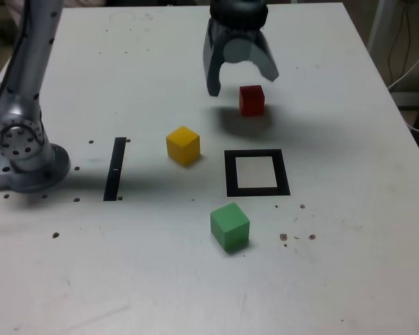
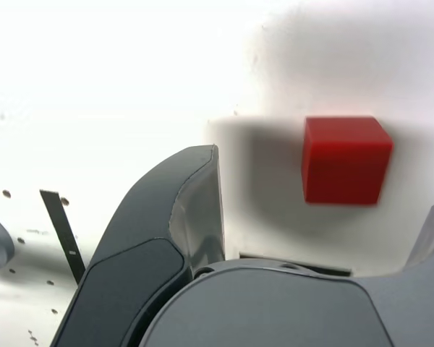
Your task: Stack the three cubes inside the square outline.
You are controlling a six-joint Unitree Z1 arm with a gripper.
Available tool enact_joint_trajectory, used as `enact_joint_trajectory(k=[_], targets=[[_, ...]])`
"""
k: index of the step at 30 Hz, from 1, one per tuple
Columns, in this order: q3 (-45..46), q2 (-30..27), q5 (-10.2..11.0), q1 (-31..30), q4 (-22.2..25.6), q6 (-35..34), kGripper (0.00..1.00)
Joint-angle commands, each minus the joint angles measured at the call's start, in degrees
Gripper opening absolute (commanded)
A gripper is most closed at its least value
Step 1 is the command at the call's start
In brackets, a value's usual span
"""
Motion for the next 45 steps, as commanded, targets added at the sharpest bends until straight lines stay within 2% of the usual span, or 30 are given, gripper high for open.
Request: enact_joint_trajectory(k=[1,5,8,16,30,33,39,45], targets=[[0.03,0.69,0.84,0.00,-0.15,-0.18,1.00],[-0.42,1.58,1.87,0.00,-0.12,-0.61,1.00],[-0.91,2.31,1.84,0.00,0.03,-0.62,1.00],[-1.22,4.04,-0.01,-0.28,-1.13,-0.05,0.93],[-2.12,5.82,-1.71,-0.21,-4.35,1.39,0.81],[-2.06,6.26,-2.30,0.04,-4.74,1.41,0.75],[-1.81,6.60,-2.77,0.81,-5.76,1.17,0.54],[-1.85,6.60,-3.35,1.69,-6.34,0.96,0.45]])
